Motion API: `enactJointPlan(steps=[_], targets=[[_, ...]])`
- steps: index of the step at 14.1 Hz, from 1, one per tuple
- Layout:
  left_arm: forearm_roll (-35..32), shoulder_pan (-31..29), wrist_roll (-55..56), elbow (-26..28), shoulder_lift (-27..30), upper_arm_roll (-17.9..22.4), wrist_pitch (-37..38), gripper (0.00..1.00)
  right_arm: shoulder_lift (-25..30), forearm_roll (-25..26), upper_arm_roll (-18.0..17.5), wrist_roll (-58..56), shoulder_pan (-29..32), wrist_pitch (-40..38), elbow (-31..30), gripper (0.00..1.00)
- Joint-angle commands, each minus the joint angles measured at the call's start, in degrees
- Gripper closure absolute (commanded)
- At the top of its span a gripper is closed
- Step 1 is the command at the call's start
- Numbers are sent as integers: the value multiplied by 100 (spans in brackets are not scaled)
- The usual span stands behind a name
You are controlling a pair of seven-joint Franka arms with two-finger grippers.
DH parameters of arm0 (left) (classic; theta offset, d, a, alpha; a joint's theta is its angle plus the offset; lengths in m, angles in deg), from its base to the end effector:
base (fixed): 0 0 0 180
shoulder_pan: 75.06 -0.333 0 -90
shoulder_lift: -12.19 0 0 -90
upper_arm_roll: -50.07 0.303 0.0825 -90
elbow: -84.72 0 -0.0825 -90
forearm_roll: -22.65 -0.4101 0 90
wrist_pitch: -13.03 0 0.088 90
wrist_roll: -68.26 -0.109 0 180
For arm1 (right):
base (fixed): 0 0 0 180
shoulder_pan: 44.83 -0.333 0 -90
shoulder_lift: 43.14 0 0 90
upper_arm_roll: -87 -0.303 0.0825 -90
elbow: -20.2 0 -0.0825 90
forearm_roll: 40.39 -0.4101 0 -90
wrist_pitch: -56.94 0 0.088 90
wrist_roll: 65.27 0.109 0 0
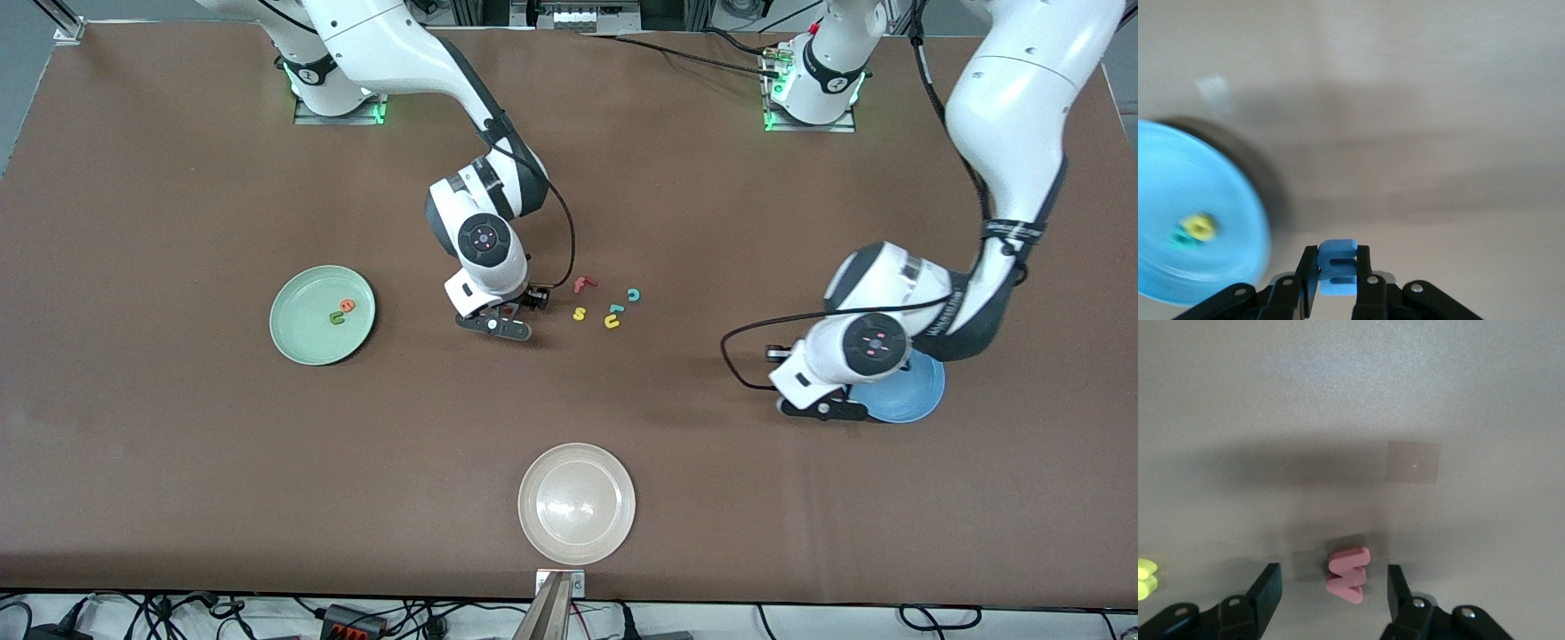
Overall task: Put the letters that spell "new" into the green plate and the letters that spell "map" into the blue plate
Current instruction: 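Grasp the pink m with the right gripper while the left gripper carries the blue m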
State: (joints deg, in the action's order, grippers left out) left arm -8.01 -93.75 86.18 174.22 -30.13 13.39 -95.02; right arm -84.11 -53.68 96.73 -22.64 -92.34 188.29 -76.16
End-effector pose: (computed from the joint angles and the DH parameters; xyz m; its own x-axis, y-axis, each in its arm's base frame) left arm 0.6725 -0.1241 0.2279 0.9639 -0.1453 -0.2232 -0.1725 -0.9791 -0.1074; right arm 0.5276 0.4253 0.1503 0.9728 -0.2090 -0.1001 -0.2073 -0.9779 0.0266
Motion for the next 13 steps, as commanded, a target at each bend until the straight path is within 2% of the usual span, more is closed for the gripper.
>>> enactJointPlan(steps=[1, 3, 5, 7, 9, 11, 13], targets=[[-693, -468, -1252, 59, -48, -23, -22, 88, -17, -77, 29, 96, -57, -57, -31, 29], [-792, -741, -1746, 112, -136, -23, -346, 85, -17, -77, 29, 61, -57, -57, -41, 32], [-801, -943, -1818, 156, -329, -23, -532, 51, -25, -77, 29, 43, -48, -48, -41, 40], [-784, -962, -1827, 147, -321, -23, -515, 0, -34, -68, 29, 34, -48, -48, -41, 53], [-766, -953, -1810, 121, -286, -76, -471, 0, -61, -68, 29, 26, -39, -39, -32, 59], [-696, -953, -1792, 86, -164, -137, -453, 0, -61, -68, 29, 26, -39, -39, -32, 59], [-687, -988, -1783, 60, 4, -365, -366, 0, -61, -68, 29, 8, -39, -39, -23, 68]])
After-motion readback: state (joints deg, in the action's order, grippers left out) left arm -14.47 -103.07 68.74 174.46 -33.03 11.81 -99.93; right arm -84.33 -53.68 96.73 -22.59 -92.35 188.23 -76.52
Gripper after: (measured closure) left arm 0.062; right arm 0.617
